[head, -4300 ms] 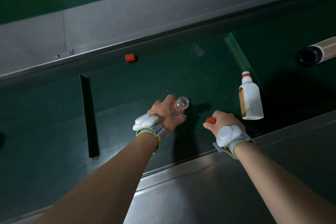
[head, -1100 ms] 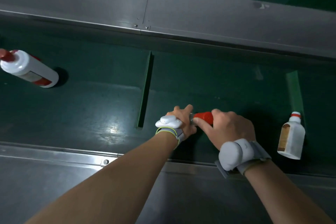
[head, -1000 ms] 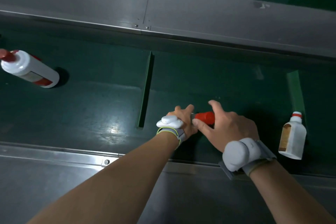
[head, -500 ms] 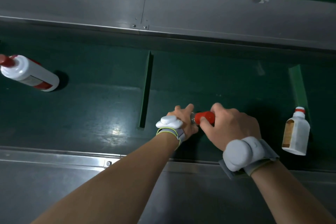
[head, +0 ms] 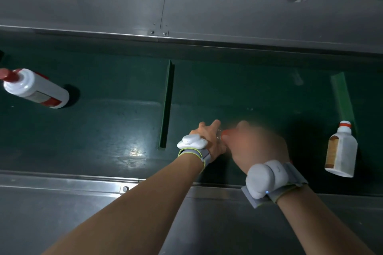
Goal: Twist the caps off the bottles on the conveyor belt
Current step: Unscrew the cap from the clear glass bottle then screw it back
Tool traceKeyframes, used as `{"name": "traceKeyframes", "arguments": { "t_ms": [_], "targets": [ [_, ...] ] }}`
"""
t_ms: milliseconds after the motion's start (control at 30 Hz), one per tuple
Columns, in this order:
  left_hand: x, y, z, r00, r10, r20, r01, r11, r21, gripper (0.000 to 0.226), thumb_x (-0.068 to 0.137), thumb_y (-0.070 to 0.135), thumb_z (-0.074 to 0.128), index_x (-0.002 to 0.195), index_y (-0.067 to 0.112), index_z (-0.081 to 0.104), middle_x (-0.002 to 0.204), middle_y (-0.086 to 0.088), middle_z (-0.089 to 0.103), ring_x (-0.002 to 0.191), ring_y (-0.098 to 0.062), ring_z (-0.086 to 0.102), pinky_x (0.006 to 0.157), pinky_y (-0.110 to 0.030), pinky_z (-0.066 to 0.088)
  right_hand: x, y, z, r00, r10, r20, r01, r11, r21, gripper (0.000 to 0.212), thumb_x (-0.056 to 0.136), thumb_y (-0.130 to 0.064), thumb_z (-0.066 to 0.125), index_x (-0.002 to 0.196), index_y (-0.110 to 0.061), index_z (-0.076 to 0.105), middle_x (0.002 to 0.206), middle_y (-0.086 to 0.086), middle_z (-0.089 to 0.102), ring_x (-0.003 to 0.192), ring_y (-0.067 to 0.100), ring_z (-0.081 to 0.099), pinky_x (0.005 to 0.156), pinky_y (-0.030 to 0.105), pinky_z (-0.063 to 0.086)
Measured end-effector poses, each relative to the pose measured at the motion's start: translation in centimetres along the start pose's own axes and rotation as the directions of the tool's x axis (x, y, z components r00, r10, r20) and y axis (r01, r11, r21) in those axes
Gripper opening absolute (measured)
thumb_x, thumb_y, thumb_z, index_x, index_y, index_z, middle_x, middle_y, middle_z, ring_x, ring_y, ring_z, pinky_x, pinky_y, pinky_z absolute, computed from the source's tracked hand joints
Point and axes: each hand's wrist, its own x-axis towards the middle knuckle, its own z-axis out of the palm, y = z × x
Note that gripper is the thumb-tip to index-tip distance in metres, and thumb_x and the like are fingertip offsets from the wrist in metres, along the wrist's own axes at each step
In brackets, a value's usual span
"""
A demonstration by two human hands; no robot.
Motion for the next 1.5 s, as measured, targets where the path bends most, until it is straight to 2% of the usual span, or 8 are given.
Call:
{"name": "traceKeyframes", "arguments": {
  "t_ms": [100,200,333,467,633,900,1167,1500],
  "targets": [
    [0.6,-0.3,0.3,1.0,0.022,-0.011,-0.022,1.0,-0.013,0.041,0.078,0.048,0.059,0.111,0.033,0.041,0.105,-0.006,0.05,0.087,-0.038,0.063,0.06,-0.035,0.044,0.2,0.2,0.3,1.0,0.029,-0.008,-0.028,0.995,0.097,0.04,0.088,-0.058,0.047,0.098,-0.02,0.049,0.081,0.004,0.065,0.074,0.032,0.064,0.053,0.031,0.035],
    [1.8,-0.3,0.1,0.997,0.034,-0.069,-0.033,0.999,0.01,0.039,0.068,0.06,0.057,0.097,0.04,0.04,0.089,0.001,0.05,0.08,-0.033,0.063,0.058,-0.034,0.045,0.4,1.3,1.1,0.998,0.055,0.017,-0.058,0.964,0.26,0.045,0.086,-0.057,0.051,0.122,-0.03,0.042,0.086,-0.002,0.067,0.079,0.029,0.065,0.057,0.032,0.045],
    [4.7,1.2,-0.3,0.986,0.01,-0.164,-0.028,0.994,-0.109,0.045,0.054,0.066,0.058,0.089,0.044,0.039,0.079,0.007,0.055,0.072,-0.026,0.059,0.071,-0.04,0.052,0.1,5.1,4.4,0.971,0.182,0.153,-0.209,0.959,0.189,0.058,0.086,-0.058,0.046,0.136,-0.036,0.026,0.102,-0.005,0.066,0.086,0.026,0.065,0.06,0.031,0.044],
    [8.8,4.4,-1.0,0.964,0.073,-0.255,-0.124,0.974,-0.191,0.046,0.054,0.066,0.064,0.086,0.042,0.042,0.077,0.007,0.056,0.069,-0.023,0.053,0.067,-0.031,0.044,-0.1,10.4,8.7,0.858,0.295,0.421,-0.355,0.932,0.071,0.06,0.088,-0.051,0.049,0.141,-0.036,0.025,0.136,0.001,0.042,0.106,0.027,0.059,0.072,0.035,0.046],
    [12.4,8.2,0.0,0.955,0.057,-0.293,-0.136,0.957,-0.257,0.046,0.054,0.066,0.066,0.086,0.045,0.042,0.072,0.014,0.052,0.066,-0.019,0.055,0.066,-0.03,0.045,-0.6,16.1,13.2,0.805,0.336,0.488,-0.429,0.899,0.089,0.066,0.089,-0.034,0.057,0.145,-0.036,0.021,0.152,0.009,0.013,0.12,0.032,0.048,0.082,0.04,0.052],
    [13.3,8.5,0.8,0.961,-0.026,-0.274,-0.066,0.944,-0.323,0.05,0.056,0.065,0.07,0.09,0.041,0.041,0.077,0.011,0.051,0.081,-0.027,0.059,0.077,-0.037,0.05,-0.4,18.0,15.1,0.674,0.434,0.598,-0.57,0.82,0.048,0.084,0.074,-0.015,0.068,0.142,-0.034,0.021,0.143,0.013,0.014,0.106,0.037,0.055,0.078,0.042,0.054],
    [12.7,8.6,1.4,0.96,-0.086,-0.265,-0.017,0.931,-0.365,0.063,0.06,0.063,0.076,0.106,0.036,0.042,0.081,0.01,0.048,0.08,-0.024,0.05,0.075,-0.033,0.04,0.0,17.3,14.2,0.683,0.427,0.593,-0.557,0.829,0.045,0.088,0.049,-0.003,0.063,0.129,-0.022,0.031,0.123,0.014,0.023,0.092,0.039,0.057,0.078,0.04,0.054],
    [11.3,8.9,0.6,0.963,-0.225,-0.145,0.168,0.929,-0.329,0.102,0.054,0.081,0.064,0.132,0.025,0.031,0.097,-0.001,0.057,0.079,-0.027,0.055,0.079,-0.04,0.047,0.0,16.4,14.5,0.682,0.44,0.585,-0.536,0.844,-0.01,0.088,0.043,-0.008,0.063,0.125,-0.014,0.032,0.126,0.014,0.026,0.105,0.039,0.053,0.08,0.038,0.05]
  ]
}}
